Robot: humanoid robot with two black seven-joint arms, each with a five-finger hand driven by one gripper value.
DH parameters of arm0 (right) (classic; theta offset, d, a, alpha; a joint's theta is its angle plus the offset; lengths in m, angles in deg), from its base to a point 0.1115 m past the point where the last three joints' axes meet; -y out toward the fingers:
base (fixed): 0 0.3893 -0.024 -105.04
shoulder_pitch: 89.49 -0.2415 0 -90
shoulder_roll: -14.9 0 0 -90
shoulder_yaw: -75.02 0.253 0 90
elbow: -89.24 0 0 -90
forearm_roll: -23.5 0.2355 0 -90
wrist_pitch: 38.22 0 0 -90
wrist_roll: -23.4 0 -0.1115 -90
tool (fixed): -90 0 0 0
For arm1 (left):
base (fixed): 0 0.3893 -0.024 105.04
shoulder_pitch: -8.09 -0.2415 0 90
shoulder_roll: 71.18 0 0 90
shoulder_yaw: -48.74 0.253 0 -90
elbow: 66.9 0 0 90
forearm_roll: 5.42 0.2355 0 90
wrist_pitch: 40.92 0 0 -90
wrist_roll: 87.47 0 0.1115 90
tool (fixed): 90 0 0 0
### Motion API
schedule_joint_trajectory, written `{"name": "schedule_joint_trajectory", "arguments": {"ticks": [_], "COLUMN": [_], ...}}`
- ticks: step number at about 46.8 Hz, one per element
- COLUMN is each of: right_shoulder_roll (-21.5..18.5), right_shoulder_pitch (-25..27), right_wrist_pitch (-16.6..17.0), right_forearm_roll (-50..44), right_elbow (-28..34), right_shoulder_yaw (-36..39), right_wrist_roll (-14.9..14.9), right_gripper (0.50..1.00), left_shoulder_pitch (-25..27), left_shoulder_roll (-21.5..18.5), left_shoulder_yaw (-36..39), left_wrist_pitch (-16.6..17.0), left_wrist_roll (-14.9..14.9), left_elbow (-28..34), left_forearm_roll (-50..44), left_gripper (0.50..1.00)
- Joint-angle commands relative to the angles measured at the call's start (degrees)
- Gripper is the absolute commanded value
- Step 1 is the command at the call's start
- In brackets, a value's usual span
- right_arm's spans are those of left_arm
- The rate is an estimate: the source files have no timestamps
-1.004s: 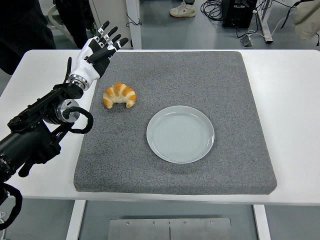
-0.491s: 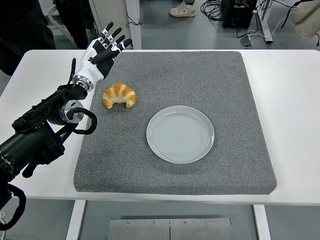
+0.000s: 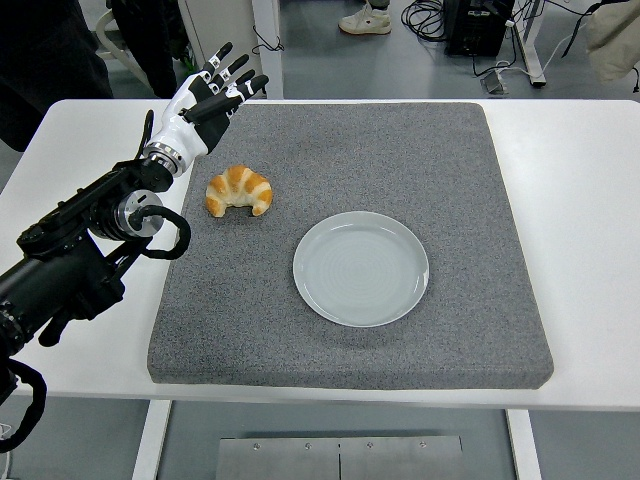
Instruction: Place the bread on the plate
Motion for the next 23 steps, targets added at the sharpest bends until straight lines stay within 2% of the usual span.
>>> {"name": "schedule_joint_trajectory", "arguments": {"ticks": [1,15,23], "right_shoulder_roll": [0.00,0.00,0.00], "right_shoulder_pitch": [-0.01,-0.10,-0.10], "right_wrist_pitch": [0.00,0.00,0.00], "right_forearm_roll": [0.03,-0.06,0.03], "right_elbow": [0.00,0.00,0.00], "right_shoulder_yaw": [0.00,0.00,0.00], "right_wrist_roll": [0.00,0.00,0.00], "right_gripper": [1.000,1.000,1.000], "left_shoulder_pitch": [0.88,7.74,12.31], "left_shoulder_roll": [-1.96,-12.68,-16.11], "left_shoulder_yaw": [2.49,17.87,24.99], "left_wrist_pitch": [0.00,0.09,-0.18], "left_wrist_roll": [0.44,0.44,0.44], "left_elbow": [0.57,8.65,9.36], "left_forearm_roll": [0.03,0.91,7.84], "left_gripper": [0.961,0.958,0.958]}}
